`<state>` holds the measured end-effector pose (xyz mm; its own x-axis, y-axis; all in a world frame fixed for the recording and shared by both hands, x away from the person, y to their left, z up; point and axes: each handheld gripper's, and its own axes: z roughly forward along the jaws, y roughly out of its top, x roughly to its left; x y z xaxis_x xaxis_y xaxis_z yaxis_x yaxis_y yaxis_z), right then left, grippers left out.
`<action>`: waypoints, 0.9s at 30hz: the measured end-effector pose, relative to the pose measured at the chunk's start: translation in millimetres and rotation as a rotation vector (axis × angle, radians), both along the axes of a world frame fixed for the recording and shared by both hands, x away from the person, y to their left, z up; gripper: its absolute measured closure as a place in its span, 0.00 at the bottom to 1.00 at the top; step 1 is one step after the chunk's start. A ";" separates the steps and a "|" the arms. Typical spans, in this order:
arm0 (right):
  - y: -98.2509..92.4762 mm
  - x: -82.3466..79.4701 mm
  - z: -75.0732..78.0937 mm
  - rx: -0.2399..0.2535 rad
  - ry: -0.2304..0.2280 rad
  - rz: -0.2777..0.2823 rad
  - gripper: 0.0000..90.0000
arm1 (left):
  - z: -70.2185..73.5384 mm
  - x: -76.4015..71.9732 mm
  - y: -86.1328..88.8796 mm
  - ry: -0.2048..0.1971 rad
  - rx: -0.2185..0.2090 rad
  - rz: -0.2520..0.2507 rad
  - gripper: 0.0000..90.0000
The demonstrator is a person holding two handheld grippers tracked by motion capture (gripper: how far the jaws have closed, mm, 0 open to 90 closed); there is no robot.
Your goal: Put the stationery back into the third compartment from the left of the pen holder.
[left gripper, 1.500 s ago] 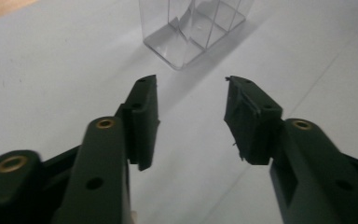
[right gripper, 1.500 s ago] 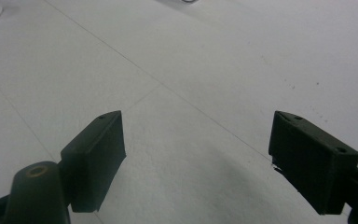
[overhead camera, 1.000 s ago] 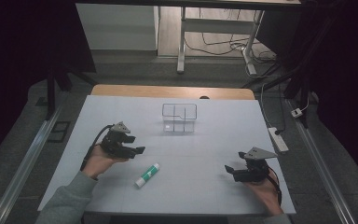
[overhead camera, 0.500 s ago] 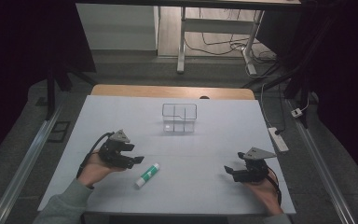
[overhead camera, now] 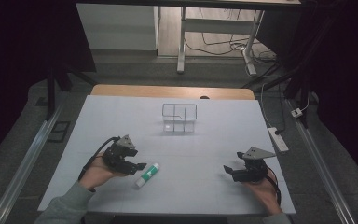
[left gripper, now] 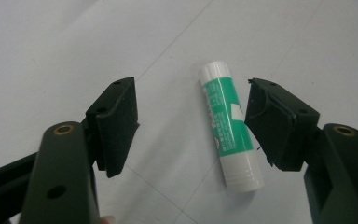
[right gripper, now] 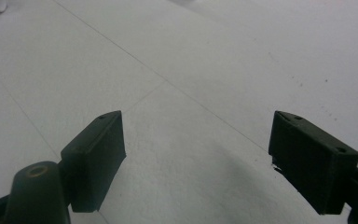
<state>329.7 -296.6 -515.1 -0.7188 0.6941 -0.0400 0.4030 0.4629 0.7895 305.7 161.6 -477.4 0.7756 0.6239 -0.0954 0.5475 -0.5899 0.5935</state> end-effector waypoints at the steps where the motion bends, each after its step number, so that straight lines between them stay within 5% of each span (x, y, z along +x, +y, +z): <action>1: -0.3 0.5 -0.4 -0.002 0.003 0.000 0.20 | -0.9 0.2 -0.8 0.004 0.000 -0.004 0.37; 13: -0.1 -0.7 0.3 -0.013 -0.002 -0.019 0.20 | -6.8 -8.0 -22.4 0.015 0.076 -0.064 0.37; 21: -3.3 -4.1 0.7 -0.010 -0.006 -0.019 0.20 | -13.9 -23.4 -31.9 0.061 0.113 -0.100 0.37; 27: -1.2 -3.6 0.9 -0.010 -0.010 -0.008 0.20 | -20.6 -28.8 -32.5 0.059 0.170 -0.066 0.38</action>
<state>326.1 -297.9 -514.2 -0.7126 0.6995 -0.0542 0.3989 0.4674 0.7889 277.0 129.1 -498.1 0.8113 0.5832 -0.0398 0.5357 -0.7145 0.4500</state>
